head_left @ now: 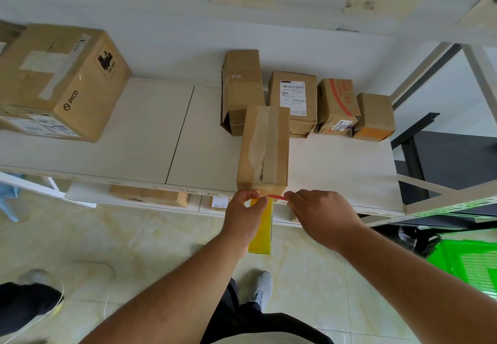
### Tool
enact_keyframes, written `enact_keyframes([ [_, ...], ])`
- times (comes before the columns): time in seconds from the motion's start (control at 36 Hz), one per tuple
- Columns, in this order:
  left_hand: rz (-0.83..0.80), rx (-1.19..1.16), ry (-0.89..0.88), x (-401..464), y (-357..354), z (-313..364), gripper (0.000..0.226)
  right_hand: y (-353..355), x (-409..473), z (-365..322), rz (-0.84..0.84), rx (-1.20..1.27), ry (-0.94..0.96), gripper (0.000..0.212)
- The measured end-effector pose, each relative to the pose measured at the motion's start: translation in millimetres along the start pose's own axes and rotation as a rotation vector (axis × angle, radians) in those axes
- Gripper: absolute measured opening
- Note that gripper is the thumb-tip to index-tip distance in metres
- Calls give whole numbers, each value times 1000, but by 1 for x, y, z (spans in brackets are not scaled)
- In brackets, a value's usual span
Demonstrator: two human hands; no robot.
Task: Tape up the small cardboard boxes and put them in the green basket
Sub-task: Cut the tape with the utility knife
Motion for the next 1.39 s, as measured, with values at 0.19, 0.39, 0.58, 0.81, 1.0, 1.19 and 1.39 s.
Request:
enact_keyframes([
  [0.19,19,-1,-3,-2,0,1,11,-5,0,0,-16,-41,0,42],
  [0.39,29,-25,-11,-2,1,4,12,-7,-2,-2,3,-104,19,45],
  [0.58,-4,-44,6,-5,4,4,12,-18,-13,20,-85,-182,-76,38],
  [0.81,-55,-36,-3,-6,4,5,11,-41,-32,64,-273,-212,-289,10],
  [1.0,-52,-6,-28,-2,6,5,7,-53,-10,103,-317,24,-598,31],
  [1.19,-18,-16,-41,-1,8,6,5,-16,26,68,23,256,-442,58],
  [1.39,11,-2,-67,1,8,7,4,-22,58,16,-54,197,-133,85],
])
Point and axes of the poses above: each hand's wrist, its own x-axis towards the middle knuckle, its own y-axis out of the back of the hand, z = x × y, the point moved 6 cm from there along x, towards the middle knuckle, and after that the axes turned 5 degrees about z, right-handed, at the moved point
